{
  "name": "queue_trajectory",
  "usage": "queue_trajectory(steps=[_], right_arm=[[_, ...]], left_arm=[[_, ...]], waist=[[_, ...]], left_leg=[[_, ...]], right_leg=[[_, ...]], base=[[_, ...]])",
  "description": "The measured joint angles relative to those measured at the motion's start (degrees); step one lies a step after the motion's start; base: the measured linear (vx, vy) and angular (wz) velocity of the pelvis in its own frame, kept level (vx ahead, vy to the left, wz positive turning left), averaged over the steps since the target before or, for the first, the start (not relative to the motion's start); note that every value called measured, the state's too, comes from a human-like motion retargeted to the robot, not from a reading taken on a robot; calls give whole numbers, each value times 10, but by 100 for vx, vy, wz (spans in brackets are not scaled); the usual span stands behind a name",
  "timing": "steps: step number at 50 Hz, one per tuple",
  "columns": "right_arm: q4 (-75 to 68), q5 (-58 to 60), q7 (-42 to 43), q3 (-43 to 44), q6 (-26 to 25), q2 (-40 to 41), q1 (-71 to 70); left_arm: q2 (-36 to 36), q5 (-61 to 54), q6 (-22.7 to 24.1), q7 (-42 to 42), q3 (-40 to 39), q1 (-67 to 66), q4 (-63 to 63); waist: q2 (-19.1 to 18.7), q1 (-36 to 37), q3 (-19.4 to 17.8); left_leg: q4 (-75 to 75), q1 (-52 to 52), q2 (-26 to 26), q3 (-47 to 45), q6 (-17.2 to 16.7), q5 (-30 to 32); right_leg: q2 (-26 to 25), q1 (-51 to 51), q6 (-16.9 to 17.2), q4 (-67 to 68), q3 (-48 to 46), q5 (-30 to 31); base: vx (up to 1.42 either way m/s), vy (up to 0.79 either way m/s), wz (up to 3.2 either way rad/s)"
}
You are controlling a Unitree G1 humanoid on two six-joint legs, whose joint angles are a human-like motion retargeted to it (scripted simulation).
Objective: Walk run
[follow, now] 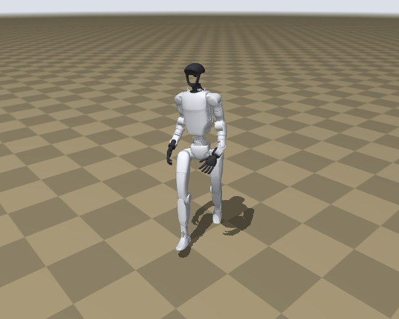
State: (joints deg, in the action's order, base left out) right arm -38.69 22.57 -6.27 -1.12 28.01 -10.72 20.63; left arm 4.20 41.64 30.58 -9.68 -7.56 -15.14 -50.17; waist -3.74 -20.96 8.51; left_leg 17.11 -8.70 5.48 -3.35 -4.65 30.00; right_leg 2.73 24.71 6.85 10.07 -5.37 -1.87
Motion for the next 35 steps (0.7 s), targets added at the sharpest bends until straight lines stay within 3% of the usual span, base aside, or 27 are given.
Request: queue_trajectory(steps=[2,3,5,6,7,8,9,10,12,13,15,18,21,23,25,27,28,29,30,32,33,35], right_arm=[[19,7,46,13,21,-1,-9],[26,20,61,18,23,-5,-18],[42,46,75,23,11,-21,-30],[53,51,67,16,-4,-30,-34],[61,55,56,-4,-19,-36,-35],[63,53,38,-50,-34,-36,-31],[45,45,15,-63,-45,-27,-29],[15,34,-11,-59,-54,-13,-29],[-42,3,-107,-33,-79,1,-71],[-59,-1,-134,-59,-101,4,-75],[-73,-1,-173,-95,-128,-3,-90],[-72,13,-179,-104,-120,-16,-123],[-74,43,-156,-115,-103,-22,-153],[-66,66,-148,-115,-98,-23,-164],[-53,90,-148,-103,-97,-22,-169],[-42,109,-156,-81,-93,-18,-182],[-44,116,-162,-76,-91,-15,-190],[-59,130,-163,-64,-88,-8,-191],[-82,150,-162,-49,-85,0,-188],[-131,168,-147,-38,-113,19,-166],[-152,163,-156,-47,-131,27,-170],[-156,120,-200,-39,-138,3,-157]], left_arm=[[9,-19,5,-10,16,8,9],[10,-23,2,-16,24,18,14],[19,-27,-9,-34,54,42,25],[25,-25,-16,-53,64,55,31],[33,-18,-22,-78,61,59,38],[41,1,-27,-114,30,45,46],[41,39,-25,-141,15,31,39],[38,87,-21,-165,7,17,26],[19,128,-49,-148,-13,48,-31],[6,124,-66,-152,-23,46,-48],[5,92,-87,-172,-22,44,-53],[-5,42,-85,-139,-20,50,-35],[1,7,-61,-58,-19,55,-26],[12,-4,-44,-27,-14,56,-19],[22,3,-39,-24,-14,54,-12],[27,15,-41,-33,-19,57,-2],[29,18,-43,-37,-25,54,1],[24,27,-43,-37,-30,50,-8],[14,38,-42,-36,-34,45,-22],[12,52,-54,-60,-89,42,-57],[-4,67,-72,-81,-115,43,-61],[-32,94,-105,-111,-100,35,-45]], waist=[[-14,3,-32],[-14,14,-44],[18,-3,-65],[44,-18,-67],[62,-22,-65],[65,-2,-51],[57,7,-36],[42,11,-21],[36,85,27],[40,103,43],[37,118,40],[41,134,13],[41,181,-14],[42,209,-24],[38,234,-29],[35,243,-31],[50,229,-26],[63,216,-19],[75,204,-11],[21,157,15],[-1,144,30],[-38,145,41]], left_leg=[[108,-14,-37,-17,-20,0],[145,-20,-34,-16,-14,0],[180,-50,-2,3,32,0],[203,-58,9,-1,69,-14],[230,-59,22,-15,102,-33],[266,-45,36,-48,126,-63],[339,-4,19,-44,152,-117],[431,51,-13,-20,179,-183],[464,183,-9,-37,196,-285],[438,219,1,-52,196,-318],[349,276,22,-64,196,-356],[116,315,72,-24,153,-328],[-99,309,74,-15,125,-324],[-178,310,69,-30,81,-322],[-201,307,52,-53,48,-329],[-155,299,22,-99,120,-254],[-114,293,22,-148,177,-231],[-53,307,51,-102,196,-254],[19,332,93,-7,196,-299],[98,340,14,-41,196,-344],[99,328,8,-49,196,-365],[51,267,9,-37,196,-371]], right_leg=[[-8,-3,-3,-67,-22,-70],[-7,-6,-10,-81,-32,-93],[57,-22,0,-58,-51,-70],[89,-36,-8,-33,-30,56],[92,-43,-39,7,-5,134],[36,-34,-117,78,31,115],[39,-32,-128,140,8,84],[70,-33,-105,199,-43,46],[15,-50,-117,195,-30,-4],[-7,-77,-126,176,-17,-13],[-33,-131,-122,134,-11,-6],[-43,-215,-68,64,-17,67],[-75,-309,-57,10,-54,150],[-80,-361,-23,-2,-81,209],[-89,-394,33,18,-83,269],[-94,-396,82,87,-82,315],[-82,-373,82,167,-94,318],[-87,-340,82,261,-73,319],[-99,-302,82,360,-37,319],[-198,-253,77,396,75,308],[-199,-214,67,420,101,280],[-153,-167,-15,404,65,222]], base=[[166,-77,-49],[215,-103,-38],[177,-77,90],[147,-74,122],[177,-119,-43],[223,-146,-90],[270,-155,-12],[247,-126,61],[188,-94,-79],[161,-64,-146],[134,-38,-67],[135,-33,12],[130,-51,-78],[136,-49,-87],[153,-44,-78],[133,-69,-40],[156,-87,25],[188,-68,68],[207,-22,68],[185,7,6],[138,26,-41],[114,35,22]])
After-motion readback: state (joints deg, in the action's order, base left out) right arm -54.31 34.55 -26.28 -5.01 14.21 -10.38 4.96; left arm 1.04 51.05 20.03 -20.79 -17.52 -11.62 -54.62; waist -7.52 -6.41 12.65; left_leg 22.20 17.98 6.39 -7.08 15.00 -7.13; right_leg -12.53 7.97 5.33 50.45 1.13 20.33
